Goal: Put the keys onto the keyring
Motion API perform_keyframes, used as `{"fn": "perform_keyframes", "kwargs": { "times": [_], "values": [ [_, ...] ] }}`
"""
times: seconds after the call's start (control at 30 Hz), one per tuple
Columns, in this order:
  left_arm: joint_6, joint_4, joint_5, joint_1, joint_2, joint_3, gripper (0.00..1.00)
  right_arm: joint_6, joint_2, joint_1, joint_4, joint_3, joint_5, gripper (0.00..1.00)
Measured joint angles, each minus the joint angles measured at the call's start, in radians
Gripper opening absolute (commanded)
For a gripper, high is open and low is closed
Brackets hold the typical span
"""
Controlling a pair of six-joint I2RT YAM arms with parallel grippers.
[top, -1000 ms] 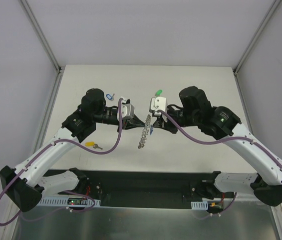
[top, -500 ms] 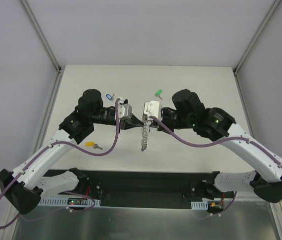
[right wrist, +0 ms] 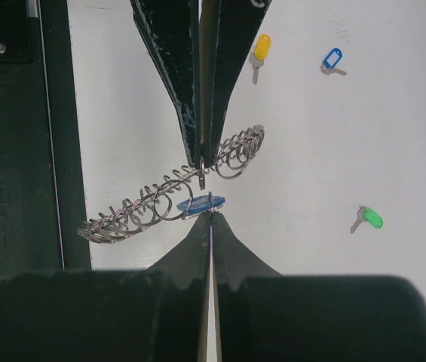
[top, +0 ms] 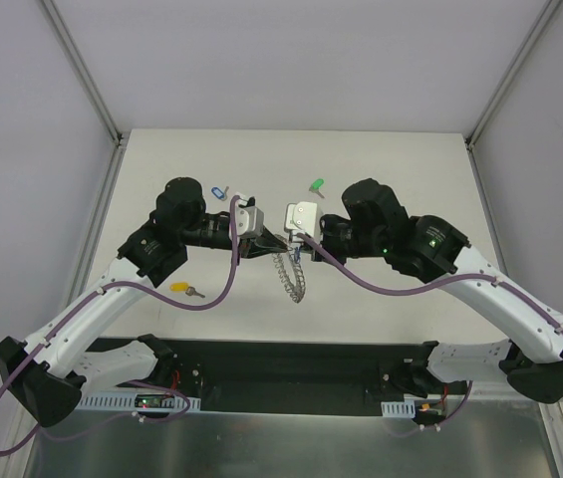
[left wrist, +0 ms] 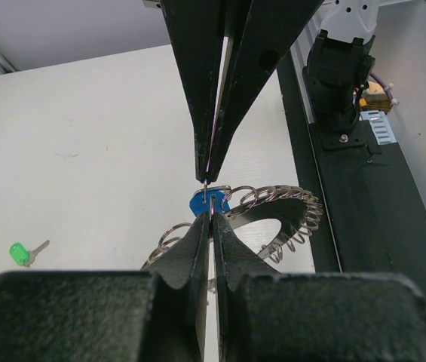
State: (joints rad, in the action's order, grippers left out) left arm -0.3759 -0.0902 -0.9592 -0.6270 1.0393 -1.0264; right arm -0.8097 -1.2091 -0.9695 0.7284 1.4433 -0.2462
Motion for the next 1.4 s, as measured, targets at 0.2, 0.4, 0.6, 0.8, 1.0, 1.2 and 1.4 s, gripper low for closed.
{"fn": "perform_keyframes", "kwargs": {
  "times": [0.2, 0.4, 0.6, 0.8, 1.0, 1.2, 1.4],
  "values": [
    [0.002, 0.000, 0.000, 0.000, 0.000, 0.000, 0.00, -0.003, 0.000, -0.004, -0.019, 0.000, 0.000, 0.01],
    [0.003, 0.000, 0.005, 0.000, 0.000, 0.000, 0.00, -0.003, 0.003, -0.005, -0.028, 0.000, 0.000, 0.01],
    [0.007, 0.000, 0.037, 0.000, 0.000, 0.000, 0.00, -0.003, 0.010, -0.006, -0.027, 0.000, 0.004, 0.01],
    [0.007, 0.001, 0.059, 0.000, 0.000, 0.000, 0.00, -0.003, 0.019, -0.008, -0.027, 0.000, 0.007, 0.01],
    [0.007, 0.001, 0.059, 0.000, 0.001, 0.000, 0.00, -0.011, 0.021, -0.009, -0.027, 0.000, 0.016, 0.01],
    [0.008, 0.002, 0.051, 0.000, 0.006, -0.006, 0.00, -0.018, 0.021, -0.009, -0.027, 0.000, 0.028, 0.01],
    [0.008, 0.002, 0.051, 0.000, 0.009, -0.010, 0.00, -0.019, 0.018, -0.009, -0.027, 0.000, 0.028, 0.01]
  ]
}}
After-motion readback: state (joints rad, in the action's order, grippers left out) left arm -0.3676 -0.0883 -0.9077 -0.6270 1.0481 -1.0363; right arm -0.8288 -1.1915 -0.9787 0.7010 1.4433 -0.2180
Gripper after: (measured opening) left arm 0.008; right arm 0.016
